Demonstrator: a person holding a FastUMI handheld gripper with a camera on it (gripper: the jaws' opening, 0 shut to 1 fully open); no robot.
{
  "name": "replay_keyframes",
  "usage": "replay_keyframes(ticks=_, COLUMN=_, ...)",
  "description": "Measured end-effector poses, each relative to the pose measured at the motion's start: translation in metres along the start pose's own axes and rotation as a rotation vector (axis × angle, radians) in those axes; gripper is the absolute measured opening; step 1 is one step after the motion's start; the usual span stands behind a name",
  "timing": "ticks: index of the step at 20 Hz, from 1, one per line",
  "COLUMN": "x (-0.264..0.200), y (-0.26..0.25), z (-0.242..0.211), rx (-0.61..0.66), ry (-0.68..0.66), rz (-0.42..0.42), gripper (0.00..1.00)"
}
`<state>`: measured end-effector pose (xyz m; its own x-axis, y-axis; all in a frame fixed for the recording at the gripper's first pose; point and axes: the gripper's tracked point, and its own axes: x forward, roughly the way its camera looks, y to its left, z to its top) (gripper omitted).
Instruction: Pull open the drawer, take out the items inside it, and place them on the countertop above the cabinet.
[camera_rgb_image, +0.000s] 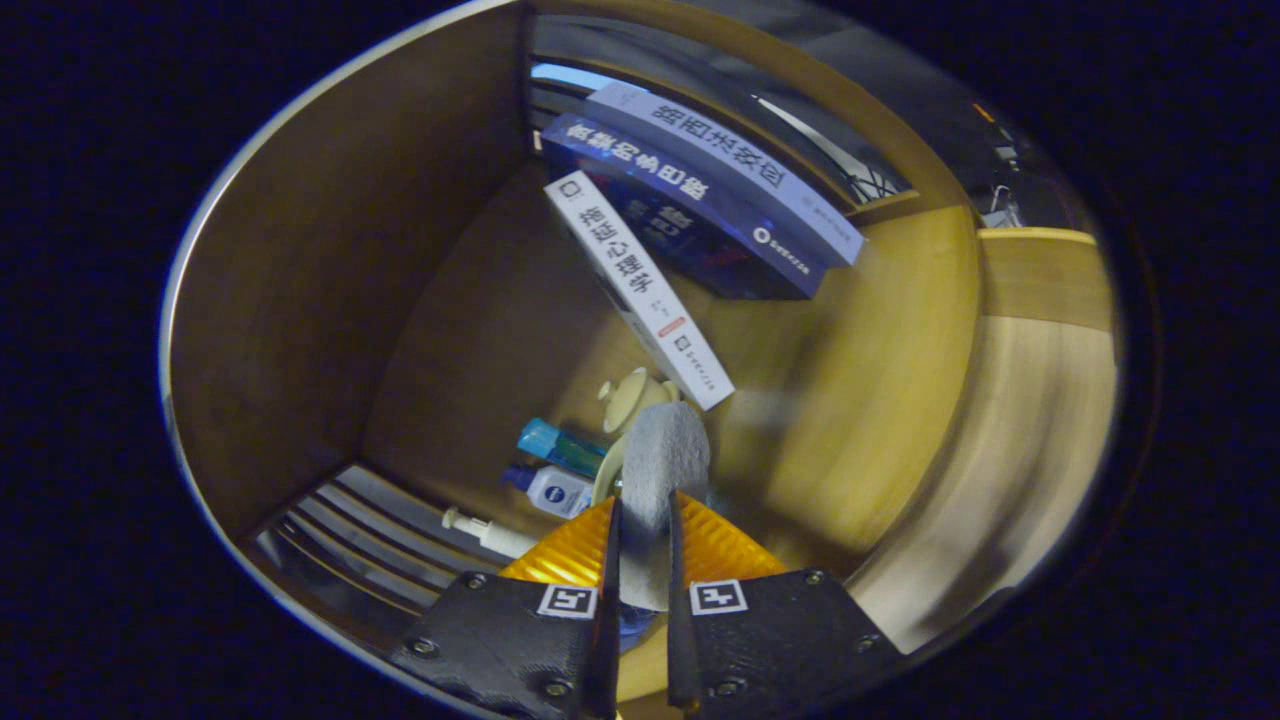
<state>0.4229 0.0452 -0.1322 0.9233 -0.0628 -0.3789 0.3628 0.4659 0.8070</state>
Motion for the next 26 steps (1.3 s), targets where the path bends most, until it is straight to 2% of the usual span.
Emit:
replay_keyframes(ticks=5, x=0.001, y=-0.014, z=0.005, rx=0.049, ry=-0.009, rz=-0.014, gripper=0.2)
replay_keyframes(ticks=7, x=0.002, y=-0.022, z=0.01, rx=0.048, ry=-0.028, rz=-0.041, gripper=0.27)
replay_keyframes(ticks=9, x=-0.005, y=-0.038, z=0.009, rx=-0.001, ry=-0.023, rz=-0.104, gripper=0.3)
replay_keyframes(ticks=10, x=-0.006, y=-0.039, z=0.009, rx=-0.021, ry=-0.023, rz=-0.112, gripper=0.35)
replay_keyframes(ticks=13, x=-0.005, y=-0.046, z=0.009, rx=-0.067, ry=-0.032, rz=-0.134, gripper=0.36)
replay_keyframes(ticks=15, x=-0.011, y=-0.054, z=0.008, rx=-0.136, ry=-0.032, rz=-0.177, gripper=0.39)
replay_keyframes(ticks=17, x=-0.013, y=-0.054, z=0.008, rx=-0.222, ry=-0.035, rz=-0.199, gripper=0.55)
replay_keyframes(ticks=19, x=-0.021, y=-0.046, z=0.01, rx=-0.324, ry=-0.054, rz=-0.202, gripper=0.55)
replay_keyframes(ticks=21, x=-0.033, y=-0.031, z=0.015, rx=-0.422, ry=-0.08, rz=-0.188, gripper=0.56)
replay_keyframes(ticks=24, x=-0.053, y=-0.013, z=0.021, rx=-0.589, ry=-0.134, rz=-0.157, gripper=0.7)
replay_keyframes(ticks=26, x=-0.076, y=0.007, z=0.021, rx=-0.699, ry=-0.179, rz=-0.099, gripper=0.7)
